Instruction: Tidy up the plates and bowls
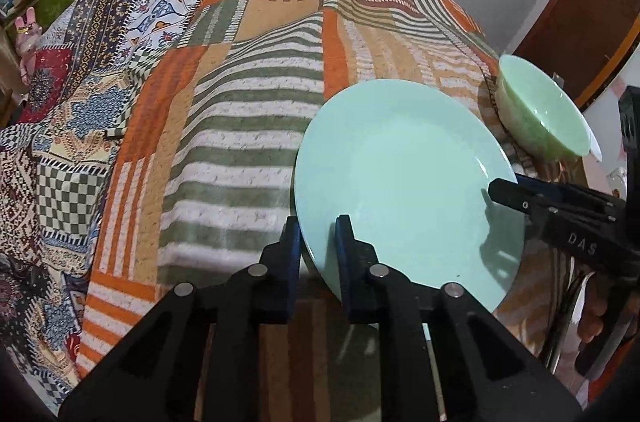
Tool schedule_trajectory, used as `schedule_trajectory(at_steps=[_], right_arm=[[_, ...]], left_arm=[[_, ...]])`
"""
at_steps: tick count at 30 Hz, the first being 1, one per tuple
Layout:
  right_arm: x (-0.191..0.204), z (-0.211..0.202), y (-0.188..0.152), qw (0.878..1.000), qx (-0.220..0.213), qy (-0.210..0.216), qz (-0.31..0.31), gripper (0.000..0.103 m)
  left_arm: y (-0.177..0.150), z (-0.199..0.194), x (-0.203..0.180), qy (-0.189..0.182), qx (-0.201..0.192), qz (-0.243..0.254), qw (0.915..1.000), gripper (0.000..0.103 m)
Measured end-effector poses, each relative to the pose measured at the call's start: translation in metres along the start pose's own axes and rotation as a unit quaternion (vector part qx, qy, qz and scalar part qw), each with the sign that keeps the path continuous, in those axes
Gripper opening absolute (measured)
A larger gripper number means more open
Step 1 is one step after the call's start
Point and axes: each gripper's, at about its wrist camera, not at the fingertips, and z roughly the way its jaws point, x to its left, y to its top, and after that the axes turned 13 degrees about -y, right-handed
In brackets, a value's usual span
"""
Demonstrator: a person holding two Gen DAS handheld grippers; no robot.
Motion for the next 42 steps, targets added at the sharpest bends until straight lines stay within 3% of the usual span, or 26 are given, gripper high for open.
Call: schedule_trajectory(at_steps=[10,22,42], right_arm=[[0.015,-0.001,-0.011,0.999,0.009,0.023,-0.049,0.026],[0.014,-0.002,-0.007,0.999,0.012,0.017,-0.035,0.02],[-0.022,-0.118,-0.051,0.994,-0.103,0.026,-0.01,0.02]], left_arm=[[-0.02,-0.015,0.011,-0.01,0.017,-0.003,0.9998,0.017],[-0.022,-0.017,-0.001,0.004,0.017,0.014,0.9998,0.018],[-0.053,-0.123,-0.09,-0.019,-0.052,0.053,0.9971,0.018]])
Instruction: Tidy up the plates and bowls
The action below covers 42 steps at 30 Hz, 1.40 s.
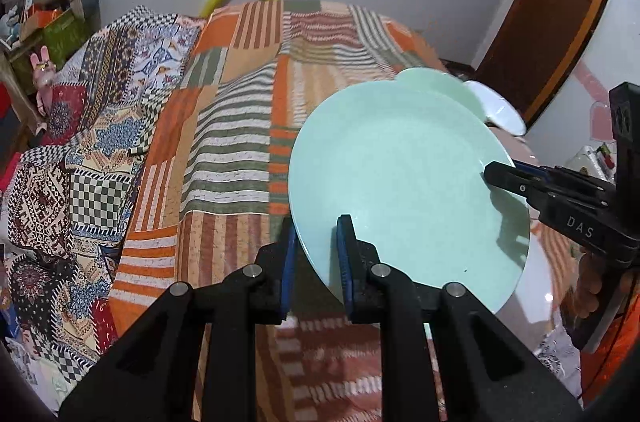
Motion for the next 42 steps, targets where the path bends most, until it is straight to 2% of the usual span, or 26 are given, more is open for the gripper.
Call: schedule_trajectory(at_steps=[10,20,29,42], right_arm=[[-0.018,-0.051,-0.025,0.999,-0.037,0.002,0.015,0.02],[-0.04,-0.075,-0.057,0.998,-0.048,-0.002,0.033,0.02],[-0.064,-0.079,-0.089,0.998,-0.033,-0.009,0.057,0.02],[-0.094,-0.068,-0.137,0.995,0.014,-0.02,0.1,0.02]], left_arm=[[-0.014,-0.041,-0.051,-0.006,-0.02,0.024,0.9995,0.018],[-0.042,-0.048,-0.092,-0.013,-0.011,0.042,0.999,0.018],[-0.064,-0.024,-0.115,-0.029,0.025,0.048,0.9982,0.018],[-0.085,0.026,-0.137,-0.042,0.087,0.056,0.9938,0.018]])
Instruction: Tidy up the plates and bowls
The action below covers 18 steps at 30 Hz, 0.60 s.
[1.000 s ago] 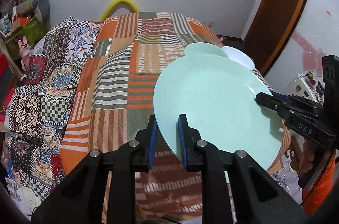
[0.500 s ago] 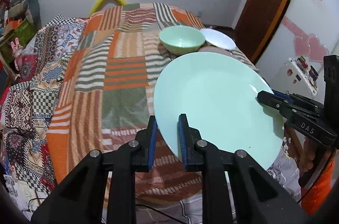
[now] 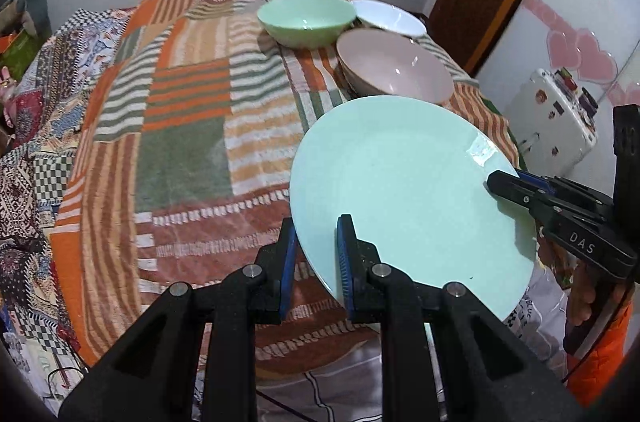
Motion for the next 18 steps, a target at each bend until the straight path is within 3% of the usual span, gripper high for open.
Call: schedule_trajectory(at_steps=[18], right_arm=[[-0.028,0.023,-0.02,0.998,0.049,-0.023,0.033,0.02]], left_arm=[[0.002,0.067,-0.007,0.002,0.07,0.009,0.9975,0.019]])
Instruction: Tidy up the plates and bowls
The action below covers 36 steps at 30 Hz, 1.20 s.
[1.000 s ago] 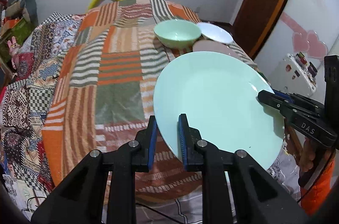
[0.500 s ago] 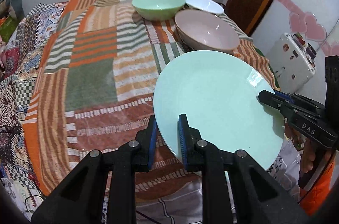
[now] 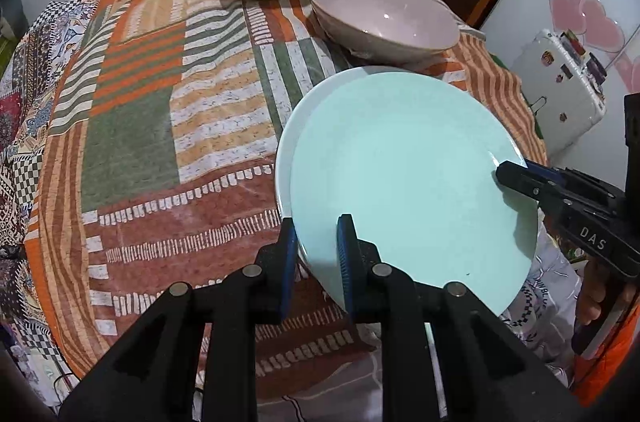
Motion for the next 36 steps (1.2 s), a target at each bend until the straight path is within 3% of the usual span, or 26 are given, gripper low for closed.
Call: schedule_trajectory(at_steps=[16,19,24,29,33,36], right_arm=[[-0.005,0.013,0.004,1.0,0.011,0.01,0.005,0.02],[-0.002,0.016,0.005,1.0,0.015,0.013,-0.002,0.02],[0.005,0.016,0.004,1.0,0.008,-0.001,-0.018,0.02],[0.002,0.016,0.005,1.0,0.01,0.005,-0.013,0.02],[0.003,0.01,0.006,1.0,-0.005,-0.021,-0.018,0.02],[-0.004,0.001,0.01,0.999,-0.021,-0.03,-0.013,0.027]], left_arm=[[0.011,0.013,0.001,0.024,0.004,0.007,0.9997,0.019],[0.011,0.014,0.0,0.048,0.006,0.016,0.9987,0.019],[0.008,0.018,-0.001,0.058,0.01,0.029,0.9978,0.02],[0.008,0.018,0.001,0.054,0.009,0.024,0.9982,0.02],[0.009,0.017,0.004,0.044,0.007,0.018,0.9988,0.02],[0.011,0.013,0.006,0.031,0.007,0.01,0.9994,0.02]])
